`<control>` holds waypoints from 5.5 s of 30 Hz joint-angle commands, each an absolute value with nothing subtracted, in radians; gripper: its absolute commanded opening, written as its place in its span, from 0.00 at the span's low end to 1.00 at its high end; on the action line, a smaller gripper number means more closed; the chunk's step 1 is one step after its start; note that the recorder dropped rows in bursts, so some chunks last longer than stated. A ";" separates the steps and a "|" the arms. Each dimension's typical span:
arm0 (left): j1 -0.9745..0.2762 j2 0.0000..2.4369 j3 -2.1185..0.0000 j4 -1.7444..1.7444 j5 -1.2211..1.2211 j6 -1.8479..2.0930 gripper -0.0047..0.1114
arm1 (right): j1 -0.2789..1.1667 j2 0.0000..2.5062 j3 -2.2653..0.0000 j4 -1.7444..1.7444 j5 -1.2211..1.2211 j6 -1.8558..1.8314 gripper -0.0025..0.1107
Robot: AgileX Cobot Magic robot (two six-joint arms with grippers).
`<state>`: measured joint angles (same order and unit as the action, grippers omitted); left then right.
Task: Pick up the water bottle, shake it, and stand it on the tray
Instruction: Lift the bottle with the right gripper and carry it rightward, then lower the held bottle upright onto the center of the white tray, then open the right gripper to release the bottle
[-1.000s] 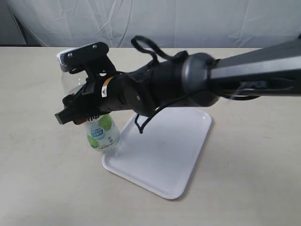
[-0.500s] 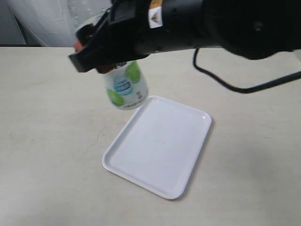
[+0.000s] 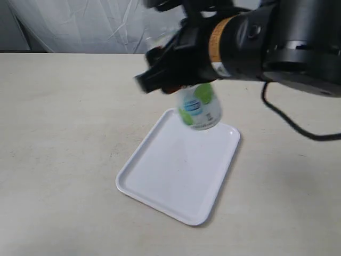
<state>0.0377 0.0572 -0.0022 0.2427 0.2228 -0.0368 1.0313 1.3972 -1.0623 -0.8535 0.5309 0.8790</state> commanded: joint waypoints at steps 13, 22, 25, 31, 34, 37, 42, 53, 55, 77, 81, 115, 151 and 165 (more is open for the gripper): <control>0.038 0.053 0.000 0.248 0.208 -0.045 0.04 | 0.974 1.340 -1.019 -0.953 0.629 1.133 0.01; 0.038 0.053 0.000 0.248 0.208 -0.045 0.04 | 1.051 1.107 -1.025 -0.778 0.512 0.853 0.01; 0.038 0.053 0.000 0.248 0.208 -0.045 0.04 | 1.051 1.111 -0.932 -0.765 0.558 0.883 0.01; 0.038 0.053 0.000 0.248 0.208 -0.045 0.04 | 1.052 1.076 -0.744 -0.801 0.365 0.945 0.01; 0.038 0.053 0.000 0.248 0.208 -0.045 0.04 | 1.052 0.980 -0.806 -0.902 0.373 0.970 0.01; 0.038 0.053 0.000 0.248 0.208 -0.045 0.04 | 1.047 0.914 -0.869 -0.968 0.375 0.980 0.01; 0.038 0.053 0.000 0.248 0.208 -0.045 0.04 | 1.047 0.921 -0.806 -0.883 0.435 0.995 0.01; 0.038 0.053 0.000 0.248 0.208 -0.045 0.04 | 1.047 1.007 -0.517 -1.744 0.637 2.115 0.01; 0.038 0.053 0.000 0.248 0.208 -0.045 0.04 | 1.047 1.021 -0.517 -1.738 0.660 2.115 0.01; 0.038 0.053 0.000 0.248 0.208 -0.045 0.04 | 1.047 1.200 -0.663 -1.744 0.141 2.104 0.01; 0.038 0.053 0.000 0.248 0.208 -0.045 0.04 | 1.047 1.200 -0.663 -1.744 0.092 2.104 0.01; 0.038 0.053 0.000 0.248 0.208 -0.045 0.04 | 0.850 1.692 -0.503 0.140 -0.973 -0.096 0.01; 0.038 0.053 0.000 0.248 0.208 -0.045 0.04 | 0.850 1.829 -0.547 0.122 -0.802 0.132 0.01; 0.038 0.053 0.000 0.248 0.208 -0.045 0.04 | 0.850 1.829 -0.566 0.117 -0.773 0.132 0.66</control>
